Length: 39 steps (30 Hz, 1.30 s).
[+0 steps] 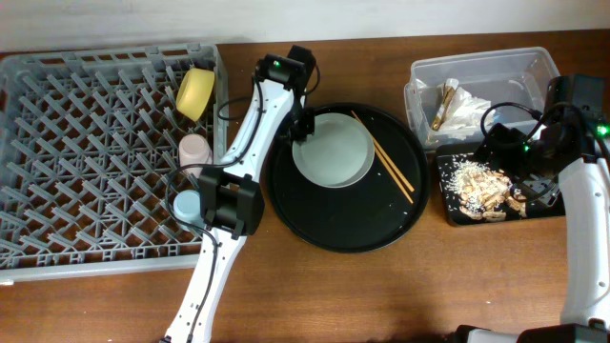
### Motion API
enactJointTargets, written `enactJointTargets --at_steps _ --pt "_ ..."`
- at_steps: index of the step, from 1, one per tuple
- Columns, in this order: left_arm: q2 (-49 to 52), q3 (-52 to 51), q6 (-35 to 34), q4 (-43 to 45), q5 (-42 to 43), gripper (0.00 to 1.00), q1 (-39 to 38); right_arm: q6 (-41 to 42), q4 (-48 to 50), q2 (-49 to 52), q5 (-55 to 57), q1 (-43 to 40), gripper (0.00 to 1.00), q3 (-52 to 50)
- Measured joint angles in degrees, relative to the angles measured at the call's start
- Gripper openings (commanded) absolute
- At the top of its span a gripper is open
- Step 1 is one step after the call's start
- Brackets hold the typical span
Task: Sort waste into correct bins and load items into the dishwasher rack
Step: 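Move the left gripper to the white plate and grasp its rim, then lift the white plate with the left gripper and stand it upright in the rack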
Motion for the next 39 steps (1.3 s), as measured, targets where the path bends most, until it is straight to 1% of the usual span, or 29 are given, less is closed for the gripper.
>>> enactJointTargets --at_steps 1,9,12,15,17,19,24,28,30,31,33,38,39 --pt "0.1 0.2 0.3 -0.4 0.2 0.01 -0.1 0.0 0.0 0.0 0.0 0.0 0.99 0.0" --pt "0.1 0.9 0.5 -1.2 1.7 0.01 -0.4 0.0 0.0 0.0 0.0 0.0 0.98 0.0" --pt "0.1 2.9 0.5 -3.0 2.2 0.01 -0.4 0.0 0.5 0.0 0.0 0.0 0.98 0.0" --pt "0.6 8.0 1.2 -6.1 2.1 0.01 -0.4 0.0 0.8 0.0 0.0 0.0 0.98 0.0" --pt "0.3 12.2 2.4 -6.4 1.6 0.01 -0.4 0.0 0.8 0.0 0.0 0.0 0.98 0.0" --pt "-1.2 13.1 3.1 -6.4 0.6 0.01 -0.4 0.0 0.8 0.0 0.0 0.0 0.99 0.0" --pt "-10.0 13.1 4.7 -6.4 -6.3 0.01 0.1 0.0 0.9 0.0 0.0 0.0 0.98 0.0" --pt "-20.0 13.2 6.2 -6.4 -13.2 0.01 3.3 0.0 0.9 0.0 0.0 0.0 0.98 0.0" --pt "-26.4 13.5 6.8 -6.4 -19.0 0.01 7.5 0.0 0.9 0.0 0.0 0.0 0.98 0.0" --pt "-28.2 13.7 6.8 -6.3 -21.1 0.01 9.1 0.0 0.9 0.0 0.0 0.0 0.99 0.0" --pt "-31.7 14.2 6.9 -6.4 -28.4 0.01 13.3 0.0 1.0 0.0 0.0 0.0 0.98 0.0" --pt "-33.6 13.4 7.0 -6.3 -47.6 0.0 18.8 0.0 1.4 0.0 0.0 0.0 0.98 0.0" --pt "-33.6 12.3 7.1 -6.2 -49.9 0.0 19.3 0.0 1.5 0.0 0.0 0.0 0.99 0.0"
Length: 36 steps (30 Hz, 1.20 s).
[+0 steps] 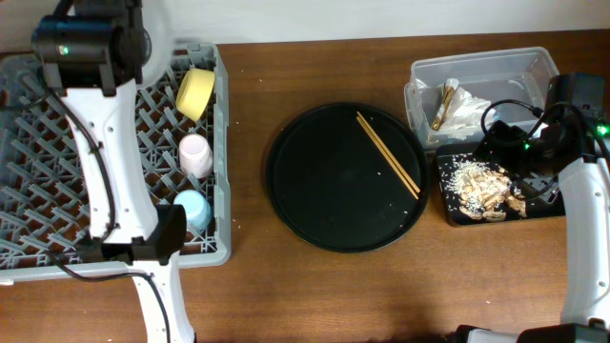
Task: Sort waste into correct bins and load items into the dishwasher rack
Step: 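Lift the white plate with the left gripper and stand it upright in the rack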
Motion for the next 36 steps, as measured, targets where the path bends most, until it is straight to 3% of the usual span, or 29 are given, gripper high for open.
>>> enactJointTargets --at_steps 4,9,15,27,36 --pt "0.0 -7.6 0.2 2.2 -9.3 0.0 1.2 -0.1 0.1 0.0 0.0 0.0 0.98 0.0" --pt "0.5 -25.1 0.9 15.3 -22.3 0.0 1.5 -0.1 0.0 0.0 0.0 0.0 0.99 0.0" --pt "1.0 -38.9 1.0 27.0 -29.9 0.0 1.4 0.0 0.0 0.0 0.0 0.0 0.98 0.0" --pt "1.1 -40.5 0.7 28.1 -25.9 0.0 -2.0 0.0 0.0 0.0 0.0 0.0 0.99 0.0" --pt "1.1 -40.5 -5.4 22.3 -22.6 0.0 -2.6 0.0 0.0 0.0 0.0 0.0 0.99 0.0"
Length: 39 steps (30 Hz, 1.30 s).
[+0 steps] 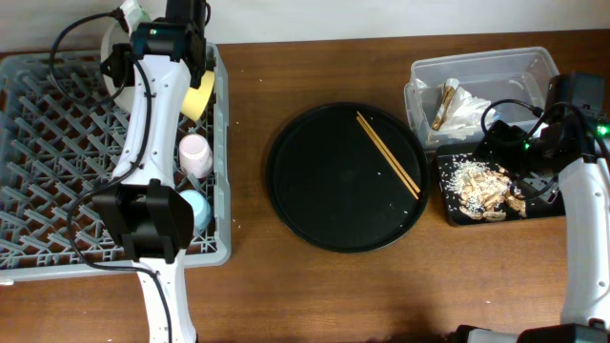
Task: Sort waste into correct bins and load items into the dishwasher rack
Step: 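Lift the white plate with the left gripper and stand it upright in the rack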
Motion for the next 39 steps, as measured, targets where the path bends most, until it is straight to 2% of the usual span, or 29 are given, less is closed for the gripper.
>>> enactJointTargets --at_steps 15,21,29,35,39 --pt "0.0 0.0 -3.4 0.1 3.0 0.0 0.0 0.0 0.0 0.0 0.0 0.0 0.98 0.0" --pt "0.0 -1.9 -4.5 4.3 3.2 0.0 0.1 0.0 0.0 0.0 0.0 0.0 0.98 0.0" --pt "0.0 -5.9 -5.3 7.4 1.6 0.0 1.5 0.0 0.0 0.0 0.0 0.0 0.98 0.0" --pt "0.0 -6.2 -5.3 7.3 -2.7 0.0 1.6 0.0 0.0 0.0 0.0 0.0 0.98 0.0" --pt "0.0 -6.2 -5.3 7.3 -0.5 0.0 1.6 0.0 0.0 0.0 0.0 0.0 0.98 0.0"
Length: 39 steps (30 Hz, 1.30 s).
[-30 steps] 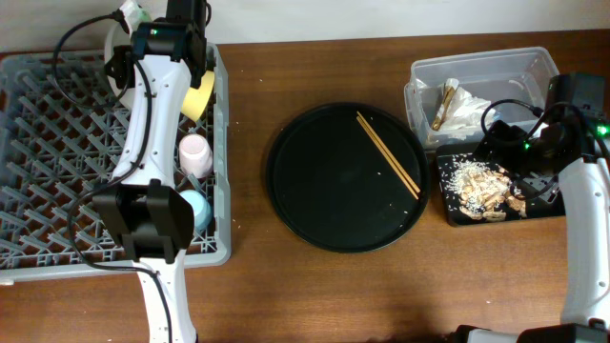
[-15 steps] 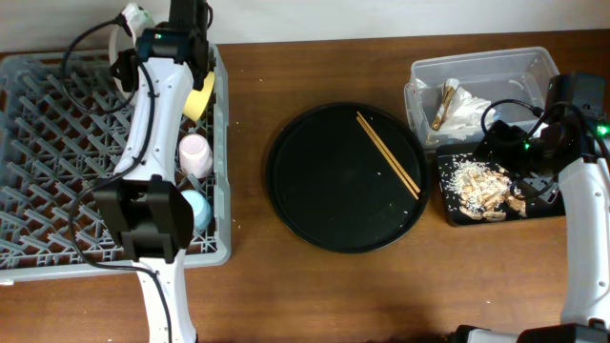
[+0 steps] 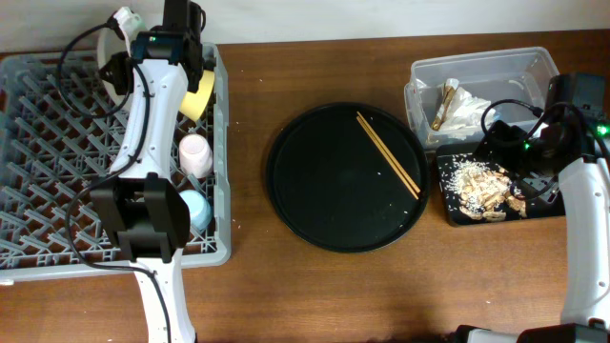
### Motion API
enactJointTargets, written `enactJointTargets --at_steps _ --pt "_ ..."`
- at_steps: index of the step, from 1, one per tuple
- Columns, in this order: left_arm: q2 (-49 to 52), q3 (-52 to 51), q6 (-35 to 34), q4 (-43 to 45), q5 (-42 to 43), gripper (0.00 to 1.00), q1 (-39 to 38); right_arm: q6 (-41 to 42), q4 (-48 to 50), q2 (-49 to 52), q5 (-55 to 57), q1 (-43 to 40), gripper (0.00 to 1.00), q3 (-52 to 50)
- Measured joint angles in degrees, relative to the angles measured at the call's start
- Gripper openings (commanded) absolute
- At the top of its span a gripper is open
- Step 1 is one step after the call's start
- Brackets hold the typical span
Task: Sort waste into correct bins and load items into the dishwasher rack
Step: 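Lift the white plate with the left gripper and stand it upright in the rack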
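The grey dishwasher rack (image 3: 57, 143) fills the left of the overhead view. It holds a yellow cup (image 3: 197, 92), a pink cup (image 3: 195, 152) and a blue cup (image 3: 193, 208) along its right side. My left gripper (image 3: 179, 17) is at the rack's back right corner; its fingers are hard to make out. A white bowl (image 3: 108, 65) stands on edge just left of that wrist. A pair of chopsticks (image 3: 386, 152) lies on the round black tray (image 3: 324, 210). My right gripper (image 3: 500, 141) hovers by the black bin; its jaws are hidden.
A clear bin (image 3: 515, 67) with crumpled paper waste stands at the back right. In front of it, a black bin (image 3: 456, 214) holds food scraps. The left arm's links stretch over the rack's right columns of cups.
My left wrist has shifted slightly toward the rack's back edge, and more of the bowl's white rim shows beside it. The right arm has not moved.
My left gripper was at the white bowl's rim on the black tray. Then the bowl was gone from the tray and the left arm reached over the rack. Then the bowl stood on edge at the rack's back, where it remains.
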Motion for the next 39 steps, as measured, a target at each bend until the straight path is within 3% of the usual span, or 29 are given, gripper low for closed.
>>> enactJointTargets --at_steps 15,16,17,18,19,25,30,34,39 --pt "0.0 -4.9 0.0 1.8 8.7 0.0 1.7 0.0 -0.6 0.0 0.0 0.0 0.98 0.0" --pt "0.0 -5.2 0.0 1.9 8.9 0.05 1.9 0.0 -0.6 0.0 0.0 0.0 0.99 0.0" --pt "0.0 -5.2 0.0 2.1 9.0 0.26 2.0 0.0 -0.6 0.0 0.0 0.0 0.98 0.0" --pt "0.0 -5.2 -0.2 2.7 9.2 0.58 2.0 0.0 -0.6 0.0 0.0 0.0 0.98 0.0" --pt "0.0 -5.2 -0.2 3.2 9.2 0.99 2.0 0.0 -0.6 0.0 0.0 0.0 0.99 0.0" --pt "0.0 -5.2 -0.4 4.9 11.1 0.99 1.9 0.0 -0.6 0.0 0.0 0.0 0.98 0.0" --pt "-0.2 -2.4 1.2 3.9 17.6 0.99 1.9 0.0 -0.6 0.0 0.0 0.0 0.99 0.0" --pt "-4.2 -1.8 1.6 1.7 27.5 0.99 1.9 0.0 -0.5 0.0 0.0 0.0 0.98 0.0" --pt "-15.0 0.4 4.2 -0.2 49.3 0.96 1.6 0.0 -0.5 0.0 0.0 0.0 0.99 0.0"
